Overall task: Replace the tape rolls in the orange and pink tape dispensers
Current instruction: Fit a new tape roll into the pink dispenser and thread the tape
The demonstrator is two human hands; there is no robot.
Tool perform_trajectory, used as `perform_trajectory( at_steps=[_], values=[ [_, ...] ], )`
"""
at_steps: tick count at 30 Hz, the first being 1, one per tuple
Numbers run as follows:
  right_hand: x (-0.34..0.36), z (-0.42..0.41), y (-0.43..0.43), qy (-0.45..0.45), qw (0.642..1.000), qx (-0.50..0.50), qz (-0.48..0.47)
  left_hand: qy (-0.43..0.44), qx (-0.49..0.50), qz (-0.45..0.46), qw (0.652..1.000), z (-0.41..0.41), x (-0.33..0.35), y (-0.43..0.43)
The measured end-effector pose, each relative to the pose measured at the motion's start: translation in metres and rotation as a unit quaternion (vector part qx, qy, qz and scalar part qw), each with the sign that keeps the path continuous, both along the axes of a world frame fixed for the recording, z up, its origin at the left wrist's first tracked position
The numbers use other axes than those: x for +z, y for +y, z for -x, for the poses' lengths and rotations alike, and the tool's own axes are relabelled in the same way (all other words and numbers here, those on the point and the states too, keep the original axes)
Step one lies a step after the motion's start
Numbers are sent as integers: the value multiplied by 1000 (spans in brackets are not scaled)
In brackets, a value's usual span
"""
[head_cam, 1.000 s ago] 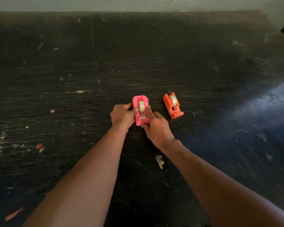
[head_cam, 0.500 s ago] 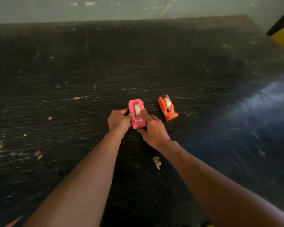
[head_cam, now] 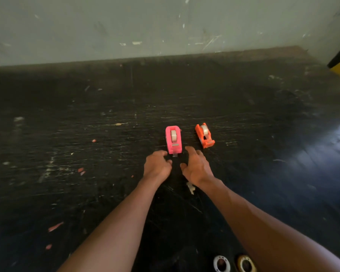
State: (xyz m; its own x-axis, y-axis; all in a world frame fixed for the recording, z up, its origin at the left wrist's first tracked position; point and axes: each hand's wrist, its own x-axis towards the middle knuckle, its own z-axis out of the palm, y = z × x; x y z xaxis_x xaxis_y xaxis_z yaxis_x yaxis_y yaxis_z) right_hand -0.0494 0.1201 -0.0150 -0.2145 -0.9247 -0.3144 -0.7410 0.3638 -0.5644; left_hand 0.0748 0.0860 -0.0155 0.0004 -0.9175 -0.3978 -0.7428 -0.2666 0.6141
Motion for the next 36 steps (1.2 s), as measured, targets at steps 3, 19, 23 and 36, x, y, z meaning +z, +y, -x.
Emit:
perform_trajectory(
  at_steps=[3, 19, 23, 36],
  values=[
    [10, 9, 34, 20, 999, 27, -6, -8, -29, 6, 1000, 6, 14, 40],
    [0, 73, 245, 106, 984, 113, -84, -96, -203, -38, 974, 57, 0, 264],
    [-6, 77, 272, 118, 981, 126, -93, -127, -223, -23, 966, 58, -7, 291],
    [4, 56, 265, 87, 985, 141, -49, -175, -174, 19, 969, 37, 7, 285]
  ],
)
